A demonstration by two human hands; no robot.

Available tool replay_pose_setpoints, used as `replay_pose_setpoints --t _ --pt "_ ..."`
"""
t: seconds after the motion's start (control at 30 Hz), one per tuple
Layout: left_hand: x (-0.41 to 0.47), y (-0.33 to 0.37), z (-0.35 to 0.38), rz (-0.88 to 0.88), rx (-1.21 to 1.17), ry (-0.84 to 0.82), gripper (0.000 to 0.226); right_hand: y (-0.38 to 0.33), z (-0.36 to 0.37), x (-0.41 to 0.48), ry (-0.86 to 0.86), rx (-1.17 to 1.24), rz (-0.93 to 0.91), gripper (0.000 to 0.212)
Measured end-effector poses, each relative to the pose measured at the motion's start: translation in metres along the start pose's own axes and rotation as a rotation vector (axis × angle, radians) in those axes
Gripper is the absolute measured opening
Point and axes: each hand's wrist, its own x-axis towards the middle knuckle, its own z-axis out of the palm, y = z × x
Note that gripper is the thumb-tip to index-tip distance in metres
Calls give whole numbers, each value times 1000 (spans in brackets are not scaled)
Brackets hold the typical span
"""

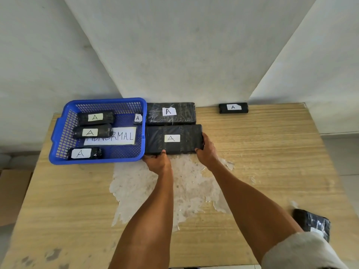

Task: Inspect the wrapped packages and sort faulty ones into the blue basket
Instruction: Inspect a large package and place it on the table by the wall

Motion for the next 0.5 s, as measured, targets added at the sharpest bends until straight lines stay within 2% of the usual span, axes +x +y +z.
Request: replay_pose_setpoints --t 0.1,0.27,0.33,0.43,0.5 --pt "-1 0 0 0 37 9 74 -2 -1 -2 -39 -16 -3 81" --pt "-5 -4 -5 47 140 -35 43 4 -1 -12 -22 -47 -65 73" --pt "-10 -15 -14 173 313 -81 41 17 -1 -24 -12 -122 -94 78" --pt "-21 -47 -31 447 711 -237 57 56 -4 -48 -30 -468 -169 98" --pt "-32 -70 -43 633 985 -371 66 85 -11 -68 21 -634 -219 95"
